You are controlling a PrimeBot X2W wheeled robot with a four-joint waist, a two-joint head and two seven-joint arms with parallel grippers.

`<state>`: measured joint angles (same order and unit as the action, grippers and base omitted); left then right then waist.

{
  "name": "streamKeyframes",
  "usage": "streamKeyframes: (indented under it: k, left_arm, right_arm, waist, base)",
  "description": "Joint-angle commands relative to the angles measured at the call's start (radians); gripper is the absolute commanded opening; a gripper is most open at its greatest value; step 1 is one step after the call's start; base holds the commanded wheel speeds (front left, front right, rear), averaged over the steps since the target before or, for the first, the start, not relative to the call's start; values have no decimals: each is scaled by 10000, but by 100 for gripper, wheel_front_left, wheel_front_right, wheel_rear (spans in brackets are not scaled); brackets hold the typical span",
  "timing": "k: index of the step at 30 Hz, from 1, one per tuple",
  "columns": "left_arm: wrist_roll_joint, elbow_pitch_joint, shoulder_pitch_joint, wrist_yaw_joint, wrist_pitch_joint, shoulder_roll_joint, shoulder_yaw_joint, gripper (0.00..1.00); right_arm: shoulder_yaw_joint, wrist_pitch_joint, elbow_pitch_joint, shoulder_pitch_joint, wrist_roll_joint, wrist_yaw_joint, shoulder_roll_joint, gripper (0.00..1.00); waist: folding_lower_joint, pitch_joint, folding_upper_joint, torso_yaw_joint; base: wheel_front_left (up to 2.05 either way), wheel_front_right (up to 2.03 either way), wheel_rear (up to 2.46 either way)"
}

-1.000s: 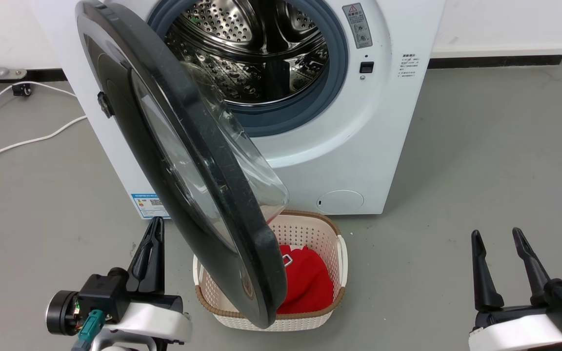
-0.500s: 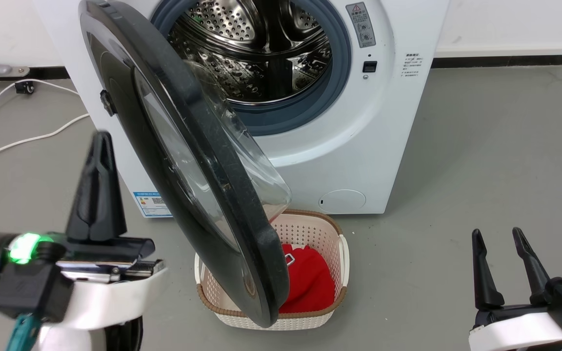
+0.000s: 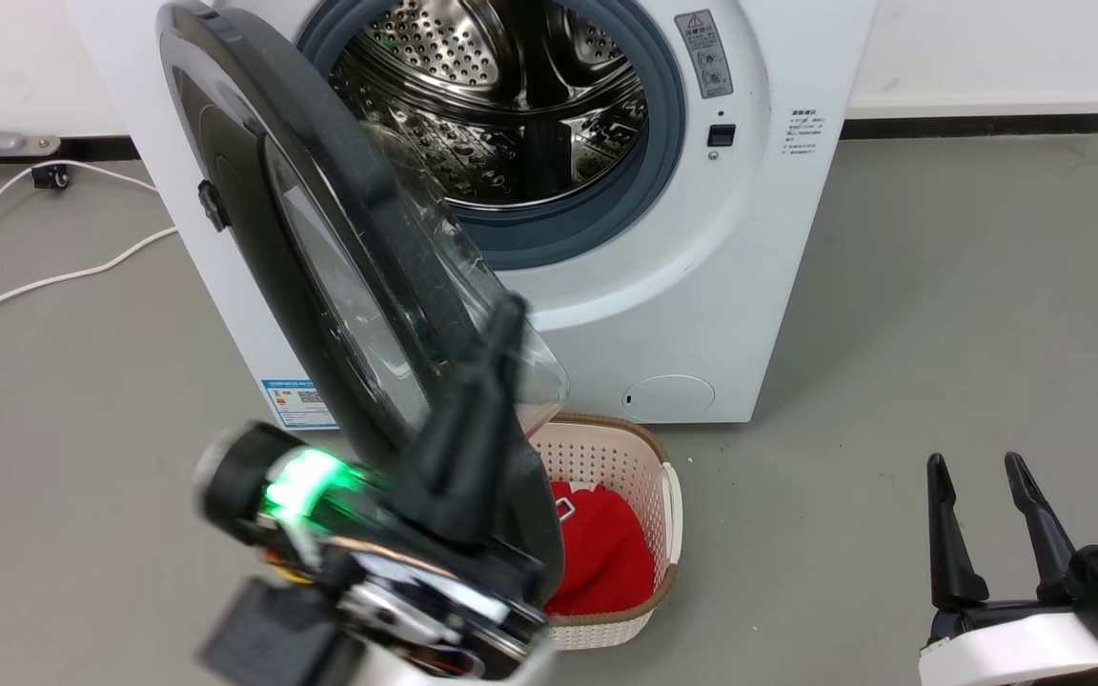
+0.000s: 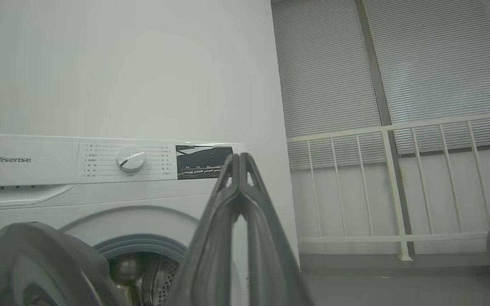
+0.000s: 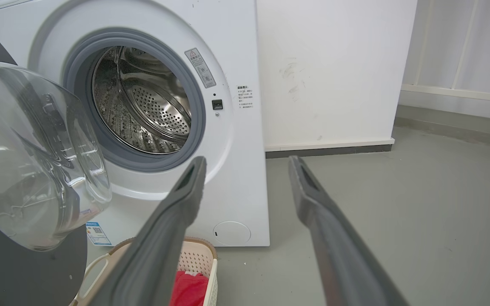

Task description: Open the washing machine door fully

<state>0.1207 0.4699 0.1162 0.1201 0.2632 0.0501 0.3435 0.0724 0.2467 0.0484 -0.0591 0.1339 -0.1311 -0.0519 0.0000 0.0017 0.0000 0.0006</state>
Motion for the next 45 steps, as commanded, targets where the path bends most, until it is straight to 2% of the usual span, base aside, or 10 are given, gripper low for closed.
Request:
streamKeyframes:
  k: [1, 6, 14, 20, 26, 27, 37, 45]
  left_arm:
    - [53, -166, -159, 27, 19, 6, 140, 0]
    - [405, -1598, -795, 75, 10, 95, 1090, 0]
    - [876, -3828, -1348, 79, -637, 246, 1633, 0]
    - [984, -5137, -860, 80, -402, 179, 1719, 0]
    - [1049, -5936, -190, -202, -115, 101, 1504, 0]
    - [1116, -6132, -27, -363, -53, 98, 1400, 0]
    - [1037, -5984, -285, -1050, 35, 172, 884, 0]
    - [684, -4847, -1516, -1281, 17, 544, 812, 0]
  right_arm:
    - [-9, 38, 34, 99, 40, 7, 31, 100]
    - [-13, 15, 93, 57, 96, 7, 31, 100]
    - [-70, -55, 217, 73, 266, 7, 29, 100]
    - [-185, -52, 319, 214, 362, 7, 29, 100]
    - [-239, -70, 440, 302, 446, 7, 29, 100]
    - [-253, -70, 488, 312, 471, 7, 29, 100]
    - [-352, -72, 696, 276, 650, 7, 30, 100]
    - [-340, -175, 747, 117, 694, 7, 28, 100]
  waist:
    - [0, -13, 0, 6]
    - [0, -51, 0, 31]
    - [0, 15, 0, 116]
    - [0, 146, 0, 57]
    - [0, 269, 0, -64]
    - [0, 294, 0, -96]
    - [0, 283, 0, -74]
    - [0, 173, 0, 625]
  base:
    - [0, 0, 0]
    - [0, 0, 0]
    - [0, 0, 0]
    - [0, 0, 0]
    - [0, 0, 0]
    - [0, 0, 0]
    - [0, 0, 0]
    - [0, 0, 0]
